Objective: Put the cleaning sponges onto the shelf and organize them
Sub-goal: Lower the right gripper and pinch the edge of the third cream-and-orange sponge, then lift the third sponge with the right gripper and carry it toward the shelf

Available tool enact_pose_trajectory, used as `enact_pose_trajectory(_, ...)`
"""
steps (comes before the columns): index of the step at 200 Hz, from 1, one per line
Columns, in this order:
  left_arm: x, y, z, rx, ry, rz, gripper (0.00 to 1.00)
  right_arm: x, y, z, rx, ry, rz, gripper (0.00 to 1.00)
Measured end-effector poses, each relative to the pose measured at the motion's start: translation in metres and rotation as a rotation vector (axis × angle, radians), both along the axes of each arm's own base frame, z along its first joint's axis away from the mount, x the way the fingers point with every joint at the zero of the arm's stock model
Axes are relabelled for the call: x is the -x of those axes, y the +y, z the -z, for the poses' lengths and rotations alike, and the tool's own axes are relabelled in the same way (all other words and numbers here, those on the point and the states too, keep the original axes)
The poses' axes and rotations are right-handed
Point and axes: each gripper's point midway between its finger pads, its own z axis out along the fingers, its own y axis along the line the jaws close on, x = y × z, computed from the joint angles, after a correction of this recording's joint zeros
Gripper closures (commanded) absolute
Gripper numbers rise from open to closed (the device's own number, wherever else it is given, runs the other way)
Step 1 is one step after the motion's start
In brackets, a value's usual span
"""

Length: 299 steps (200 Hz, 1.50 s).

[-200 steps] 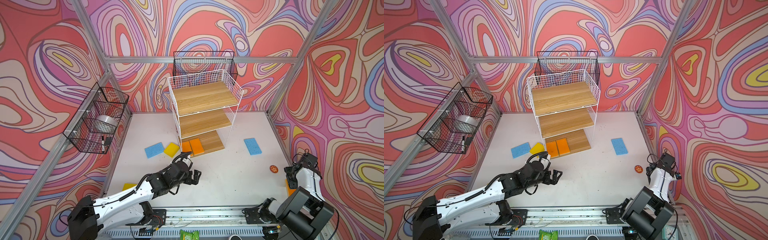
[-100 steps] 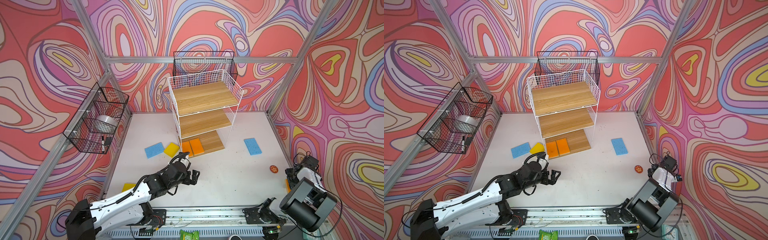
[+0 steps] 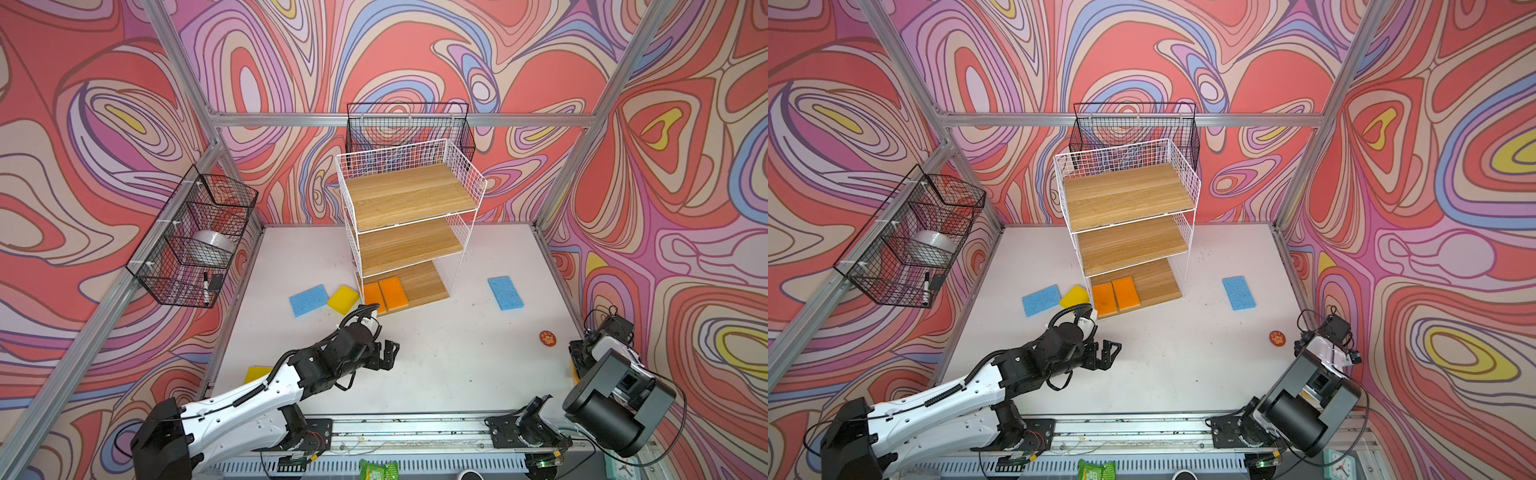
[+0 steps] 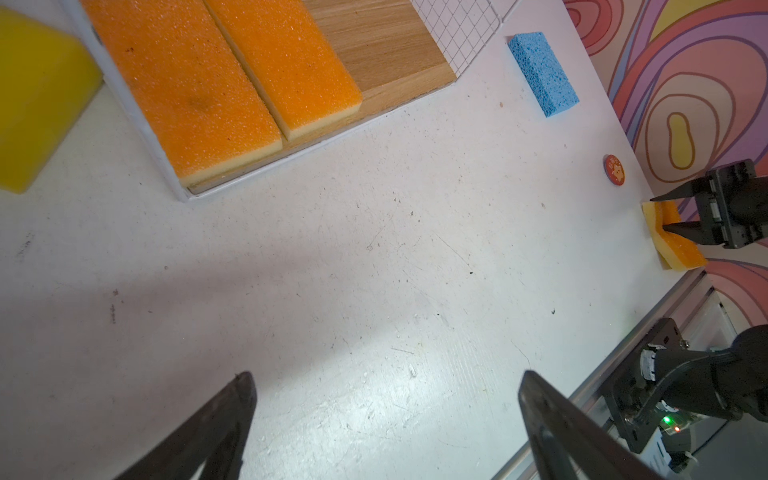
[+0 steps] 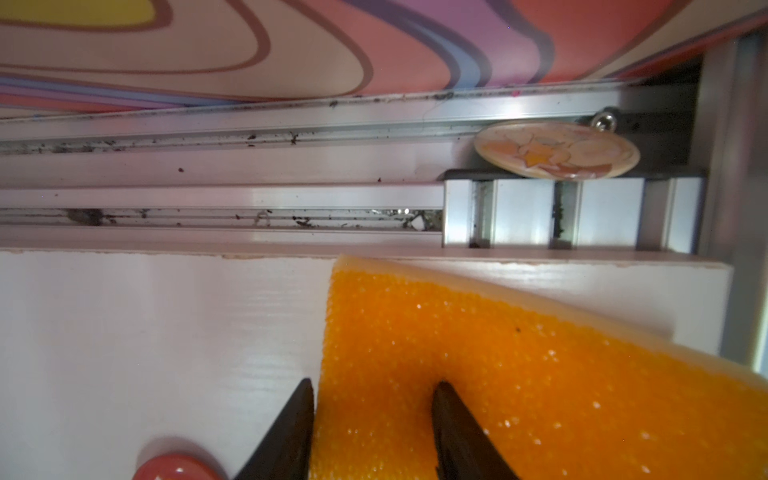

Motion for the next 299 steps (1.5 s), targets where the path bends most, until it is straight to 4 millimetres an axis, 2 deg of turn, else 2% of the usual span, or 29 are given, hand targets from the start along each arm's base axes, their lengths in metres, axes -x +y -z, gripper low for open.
enact_pose_trajectory(16,0.0,0.0,0.0,0.0,0.0,0.0,0.0,0.003,0.0,0.002,-0.001,0.017,0.0,0.9)
enact_pose_trajectory(32,0.0,0.0,0.0,0.0,0.0,0.0,0.0,0.006,-0.001,0.003,-0.002,0.032,0.002,1.0)
enact_pose_trajectory(104,0.002,0.004,-0.008,0.018,-0.014,-0.004,0.0,0.003,0.0,0.002,0.007,0.006,-0.025,1.0)
enact_pose_trajectory(124,0.001,0.005,-0.009,0.017,-0.016,-0.008,0.0,-0.007,0.001,-0.002,0.008,-0.055,-0.057,1.0)
enact_pose_trajectory(154,0.002,0.007,-0.007,0.011,-0.012,-0.01,0.0,-0.037,0.016,-0.012,-0.039,-0.206,-0.162,1.0)
enact_pose_trajectory(173,0.002,0.007,-0.007,0.01,-0.012,-0.01,0.0,-0.047,0.025,-0.018,-0.066,-0.261,-0.203,1.0)
enact_pose_trajectory(234,0.001,0.007,-0.002,-0.007,-0.001,-0.013,0.0,-0.054,0.039,-0.031,-0.089,-0.333,-0.263,1.0)
enact_pose_trajectory(267,0.001,0.007,0.0,-0.012,0.003,-0.013,0.0,-0.056,0.046,-0.045,-0.083,-0.37,-0.298,1.0)
enact_pose_trajectory(299,0.0,0.011,0.001,-0.025,0.012,-0.023,0.0,-0.066,0.059,-0.055,-0.108,-0.433,-0.363,1.0)
